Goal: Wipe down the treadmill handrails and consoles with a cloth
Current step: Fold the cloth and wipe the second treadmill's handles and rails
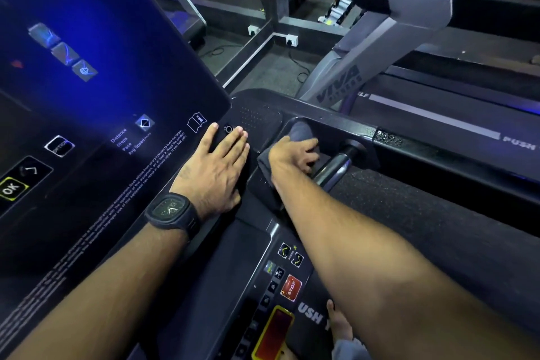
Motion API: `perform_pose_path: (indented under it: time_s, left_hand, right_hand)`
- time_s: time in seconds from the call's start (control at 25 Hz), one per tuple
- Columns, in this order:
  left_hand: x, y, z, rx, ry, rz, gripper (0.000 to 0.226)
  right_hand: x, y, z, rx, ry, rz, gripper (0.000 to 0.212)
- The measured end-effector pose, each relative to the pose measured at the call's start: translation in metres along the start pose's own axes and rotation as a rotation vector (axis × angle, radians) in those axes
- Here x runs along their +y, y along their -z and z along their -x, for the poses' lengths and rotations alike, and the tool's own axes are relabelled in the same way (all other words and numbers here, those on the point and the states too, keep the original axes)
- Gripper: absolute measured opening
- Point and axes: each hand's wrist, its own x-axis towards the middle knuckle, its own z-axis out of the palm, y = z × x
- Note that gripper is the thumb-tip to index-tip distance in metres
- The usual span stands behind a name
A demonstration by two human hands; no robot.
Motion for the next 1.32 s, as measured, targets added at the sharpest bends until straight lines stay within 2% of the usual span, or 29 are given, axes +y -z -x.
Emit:
perform_pose_path:
  time_s: [0.04,0.08,0.16,0.24,0.32,0.4,0.48,0.56,0.6,0.68,0.76,0.84,0.92,1.0,1.08,1.16,1.24,1.32]
  left_hand:
    - [-0.001,0.001,0.0,-0.007,0.003,0.006,0.091]
    - [-0.002,0.0,0.0,-0.009,0.002,0.009,0.092]
    - [-0.003,-0.001,-0.002,0.009,-0.005,-0.002,0.092]
    - [-0.002,0.001,-0.001,0.02,-0.009,0.006,0.091]
    - [0.0,0.0,0.0,0.016,0.0,0.005,0.09]
    - [-0.001,0.0,0.0,0.01,-0.001,0.012,0.091]
    - [-0.002,-0.002,-0.001,0.01,-0.005,-0.001,0.092]
    - [-0.003,-0.002,-0.003,0.022,-0.009,-0.004,0.092]
    - [-0.003,-0.001,-0.002,0.012,-0.015,-0.005,0.091]
    - [-0.002,-0.003,-0.001,0.015,0.0,-0.01,0.09]
    - [-0.003,-0.001,-0.001,0.006,-0.01,-0.001,0.091]
    - [-0.003,-0.002,-0.002,0.007,-0.011,-0.013,0.092]
    - [-0.003,-0.001,-0.002,0.009,-0.018,-0.007,0.091]
    - [-0.002,-0.001,-0.001,0.008,-0.02,-0.003,0.089]
    - [-0.002,0.0,0.0,0.003,-0.015,0.007,0.089]
    - [-0.003,-0.001,-0.001,0.006,-0.015,0.012,0.089]
    - [-0.004,-0.001,-0.002,0.018,-0.017,0.014,0.089]
    - [-0.003,-0.001,-0.001,0.016,-0.021,0.012,0.088]
  right_hand:
    - [0.003,-0.001,0.013,-0.047,-0.057,0.011,0.076]
    - [0.008,-0.005,0.029,-0.108,-0.033,0.083,0.078]
    - [0.011,-0.009,0.037,-0.166,0.111,0.175,0.079]
    - [-0.002,-0.003,0.015,-0.121,0.156,0.136,0.077]
    - [-0.005,0.0,0.006,-0.06,0.041,0.051,0.075]
    - [0.003,-0.004,0.023,-0.11,-0.039,0.082,0.078]
    - [0.009,-0.01,0.037,-0.156,0.066,0.188,0.08]
    - [-0.002,-0.007,0.023,-0.116,0.194,0.179,0.077]
    - [-0.004,-0.004,0.014,-0.079,0.189,0.144,0.075]
    - [-0.001,0.0,0.011,-0.056,0.026,0.048,0.076]
    - [0.01,-0.005,0.027,-0.139,-0.051,0.072,0.08]
    - [0.013,-0.009,0.038,-0.163,0.072,0.169,0.082]
    - [0.0,-0.003,0.022,-0.124,0.154,0.162,0.08]
    - [0.0,0.003,0.011,-0.067,0.077,0.086,0.077]
    - [0.011,0.0,0.022,-0.102,-0.012,0.105,0.078]
    - [0.018,-0.006,0.033,-0.155,0.065,0.201,0.082]
    - [0.01,-0.002,0.023,-0.13,0.189,0.22,0.081]
    - [0.006,0.002,0.012,-0.075,0.193,0.177,0.077]
